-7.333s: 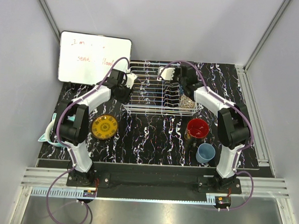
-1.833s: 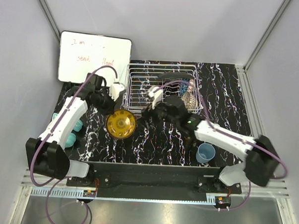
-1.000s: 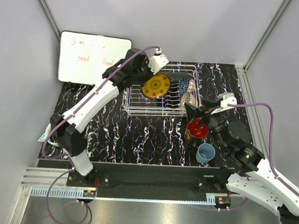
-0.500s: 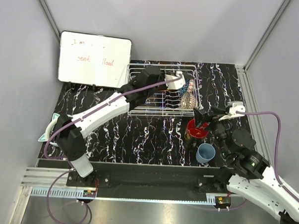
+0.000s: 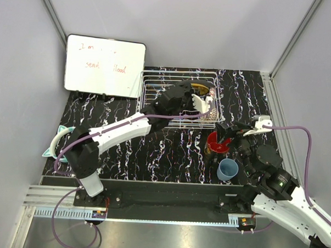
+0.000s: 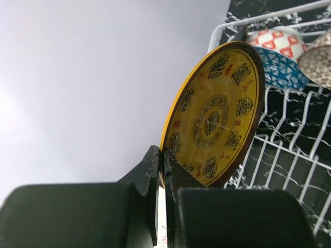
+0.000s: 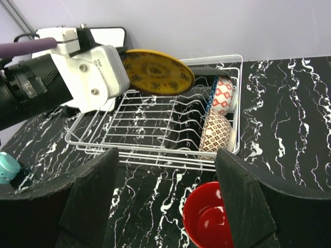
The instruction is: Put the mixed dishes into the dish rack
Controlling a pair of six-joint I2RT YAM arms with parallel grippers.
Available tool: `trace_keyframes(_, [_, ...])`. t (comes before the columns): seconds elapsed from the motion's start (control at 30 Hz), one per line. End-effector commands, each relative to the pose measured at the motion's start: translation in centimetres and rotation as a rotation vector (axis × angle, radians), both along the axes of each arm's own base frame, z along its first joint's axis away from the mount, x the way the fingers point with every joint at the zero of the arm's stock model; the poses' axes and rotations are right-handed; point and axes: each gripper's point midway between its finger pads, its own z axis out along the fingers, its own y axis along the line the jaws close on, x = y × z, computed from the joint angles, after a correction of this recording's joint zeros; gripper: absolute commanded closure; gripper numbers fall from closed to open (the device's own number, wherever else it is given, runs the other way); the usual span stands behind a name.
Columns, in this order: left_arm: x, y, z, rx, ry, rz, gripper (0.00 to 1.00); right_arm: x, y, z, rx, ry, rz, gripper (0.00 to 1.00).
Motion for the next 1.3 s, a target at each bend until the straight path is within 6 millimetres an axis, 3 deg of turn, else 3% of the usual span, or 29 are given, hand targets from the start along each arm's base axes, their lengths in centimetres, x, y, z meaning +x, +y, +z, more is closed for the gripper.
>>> trace_keyframes(0.0, [0.6, -1.3, 2.2, -0.062, -0.123, 0.005, 1.00, 0.0, -0.3, -0.1, 0.024, 0.001, -0.018, 0.18])
trace_keyframes(0.2, [-0.1, -2.5, -0.4, -0.033, -0.138, -0.026, 1.00, -0.1, -0.6, -0.3, 0.012, 0.006, -0.025, 0.17])
trace_keyframes(0.6, [-0.3, -3.1, -2.5, -0.038, -0.107, 0.009, 1.00, -0.3, -1.4, -0.8, -0.006, 0.012, -0.048, 0.16])
trace_keyframes(1.27, [-1.7, -2.4, -7.5, 0.016, -0.047, 0.056, 1.00, -0.7, -1.7, -1.4, -0.007, 0.027, -0.045, 0.16])
